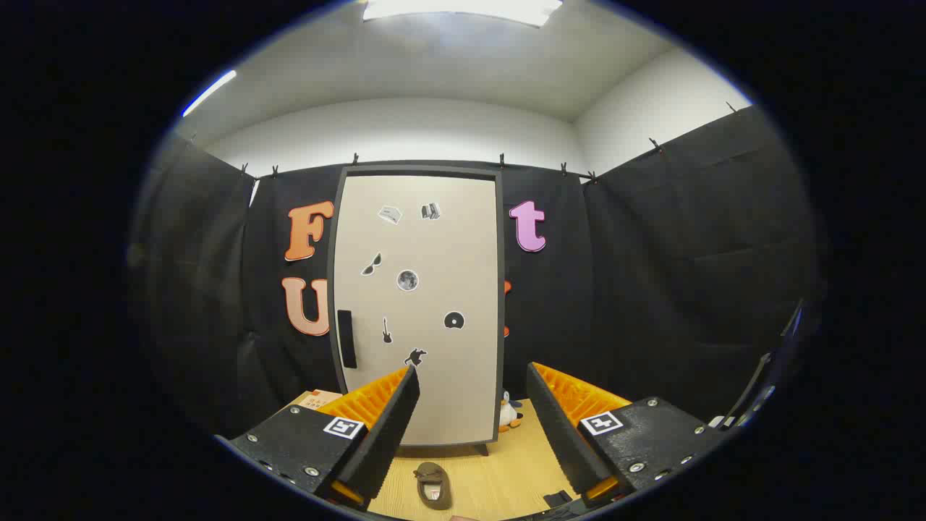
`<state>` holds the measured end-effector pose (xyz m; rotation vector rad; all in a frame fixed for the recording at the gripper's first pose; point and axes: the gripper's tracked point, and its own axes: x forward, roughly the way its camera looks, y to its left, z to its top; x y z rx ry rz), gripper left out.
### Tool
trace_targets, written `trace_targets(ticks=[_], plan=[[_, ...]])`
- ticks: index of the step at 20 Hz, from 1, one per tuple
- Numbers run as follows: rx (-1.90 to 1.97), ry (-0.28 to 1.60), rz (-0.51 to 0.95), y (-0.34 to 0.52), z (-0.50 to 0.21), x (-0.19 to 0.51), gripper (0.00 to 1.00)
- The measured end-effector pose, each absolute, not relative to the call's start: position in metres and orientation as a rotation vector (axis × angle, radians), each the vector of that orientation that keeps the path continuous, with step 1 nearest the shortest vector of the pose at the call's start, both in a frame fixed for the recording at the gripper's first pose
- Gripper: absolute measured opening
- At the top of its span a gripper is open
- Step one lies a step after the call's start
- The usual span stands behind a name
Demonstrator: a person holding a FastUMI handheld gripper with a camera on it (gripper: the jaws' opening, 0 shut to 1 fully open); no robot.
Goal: Open the shoe cabinet door, grab the shoes and put them into the shoe cabinet, then close the shoe cabinet door.
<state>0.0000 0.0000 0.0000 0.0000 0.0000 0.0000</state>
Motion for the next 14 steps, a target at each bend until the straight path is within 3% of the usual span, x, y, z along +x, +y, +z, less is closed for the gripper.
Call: trace_targets(ticks=[14], plan=[[0.005,0.018,0.002,0.0066,-0.0005,0.0031,0.93]])
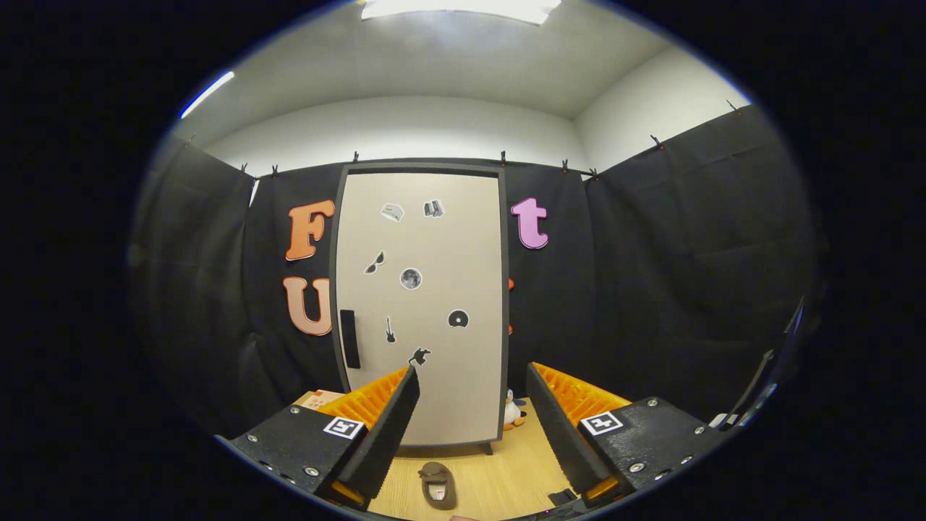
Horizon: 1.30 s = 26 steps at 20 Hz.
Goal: Open the shoe cabinet door, grab the shoes and put them into the shoe cabinet, then close the shoe cabinet door.
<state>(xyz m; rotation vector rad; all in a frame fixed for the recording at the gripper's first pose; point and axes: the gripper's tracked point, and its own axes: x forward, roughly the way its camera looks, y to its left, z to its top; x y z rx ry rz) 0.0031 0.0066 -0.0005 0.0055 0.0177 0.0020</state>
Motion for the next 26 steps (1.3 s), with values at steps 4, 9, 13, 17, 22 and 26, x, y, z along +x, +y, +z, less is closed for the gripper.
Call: trace_targets(ticks=[4,9,13,17,22,26], plan=[[0.007,0.024,0.005,0.008,-0.002,0.003,0.93],[0.015,0.024,0.028,0.024,-0.002,0.009,0.93],[0.015,0.036,0.055,0.046,-0.008,0.016,0.94],[0.025,0.039,0.076,0.078,-0.013,0.028,0.93],[0.023,0.03,0.076,0.115,-0.022,0.05,0.93],[0.042,0.044,0.083,0.142,-0.029,0.064,0.94]])
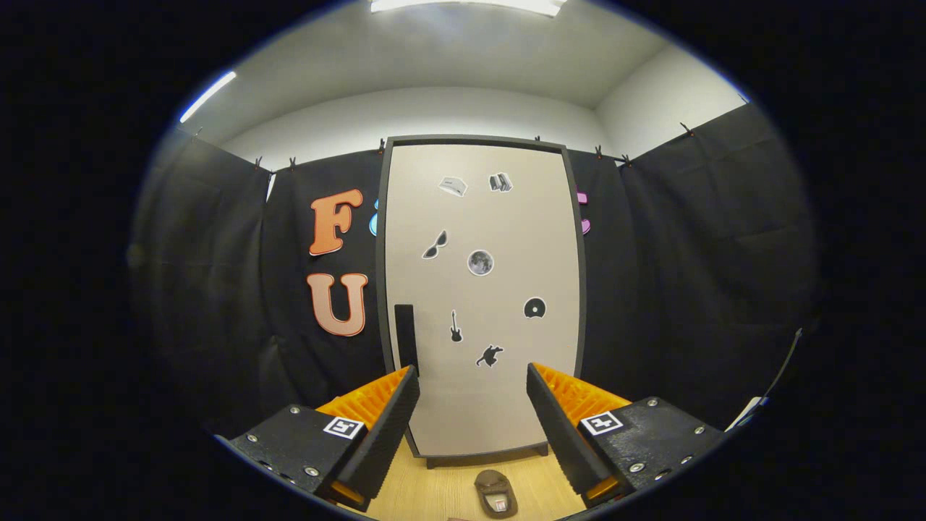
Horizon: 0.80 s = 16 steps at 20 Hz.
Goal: Open the shoe cabinet door, grab the shoes and put them into the shoe cabinet, then close the shoe cabinet door.
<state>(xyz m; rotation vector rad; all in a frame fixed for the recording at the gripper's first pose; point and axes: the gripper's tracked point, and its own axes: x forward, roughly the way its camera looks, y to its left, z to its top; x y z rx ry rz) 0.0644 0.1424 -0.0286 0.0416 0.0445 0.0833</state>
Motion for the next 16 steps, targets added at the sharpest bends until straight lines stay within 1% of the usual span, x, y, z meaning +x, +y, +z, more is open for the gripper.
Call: trace_targets(ticks=[5,14,15,16], plan=[[0.025,0.05,0.11,0.175,-0.038,0.093,0.94],[0.032,0.063,0.175,0.217,-0.057,0.172,0.93],[0.039,0.061,0.182,0.22,-0.057,0.18,0.93],[0.046,0.064,0.189,0.225,-0.059,0.188,0.9]])
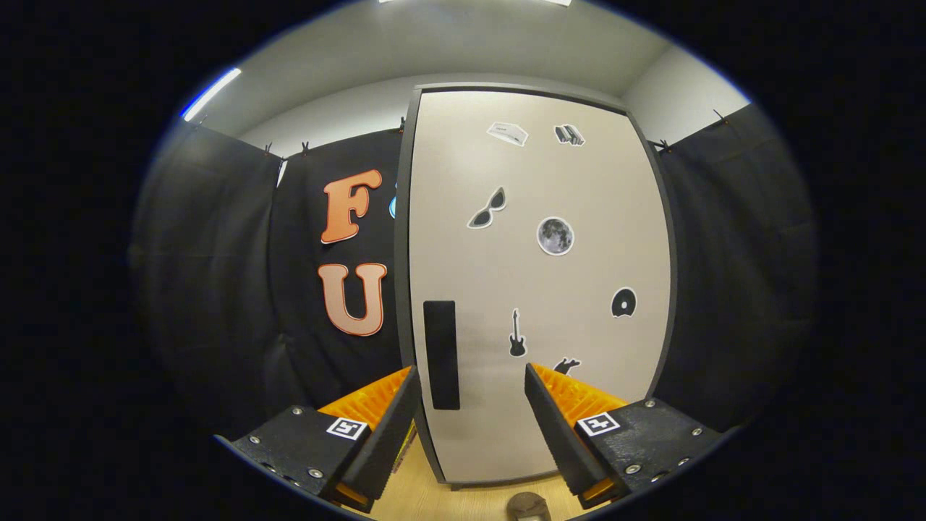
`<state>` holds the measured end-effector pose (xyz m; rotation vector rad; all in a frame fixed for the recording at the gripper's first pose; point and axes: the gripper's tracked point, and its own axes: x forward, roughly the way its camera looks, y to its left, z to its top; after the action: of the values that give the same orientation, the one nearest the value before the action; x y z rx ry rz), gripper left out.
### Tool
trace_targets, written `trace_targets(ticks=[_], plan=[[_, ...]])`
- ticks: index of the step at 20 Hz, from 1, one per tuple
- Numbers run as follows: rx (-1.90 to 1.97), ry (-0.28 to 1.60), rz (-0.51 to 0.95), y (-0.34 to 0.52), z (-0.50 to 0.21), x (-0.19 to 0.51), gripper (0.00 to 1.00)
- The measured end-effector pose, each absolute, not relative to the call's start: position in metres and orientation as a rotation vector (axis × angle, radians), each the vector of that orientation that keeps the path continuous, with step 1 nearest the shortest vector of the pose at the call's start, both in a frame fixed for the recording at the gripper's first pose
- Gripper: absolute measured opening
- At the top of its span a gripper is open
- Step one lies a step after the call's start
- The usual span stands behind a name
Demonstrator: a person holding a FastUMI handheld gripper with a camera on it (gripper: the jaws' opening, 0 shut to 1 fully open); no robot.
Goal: Open the shoe cabinet door, grab the shoes and put them into the shoe cabinet, then close the shoe cabinet door.
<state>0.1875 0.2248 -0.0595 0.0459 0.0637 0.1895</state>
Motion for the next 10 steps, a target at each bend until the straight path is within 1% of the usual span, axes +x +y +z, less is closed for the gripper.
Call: trace_targets(ticks=[1,6,10], plan=[[0.05,0.069,0.198,0.229,-0.063,0.195,0.89],[0.041,0.087,0.236,0.252,-0.077,0.226,0.77],[0.028,0.088,0.252,0.263,-0.082,0.244,0.7]])
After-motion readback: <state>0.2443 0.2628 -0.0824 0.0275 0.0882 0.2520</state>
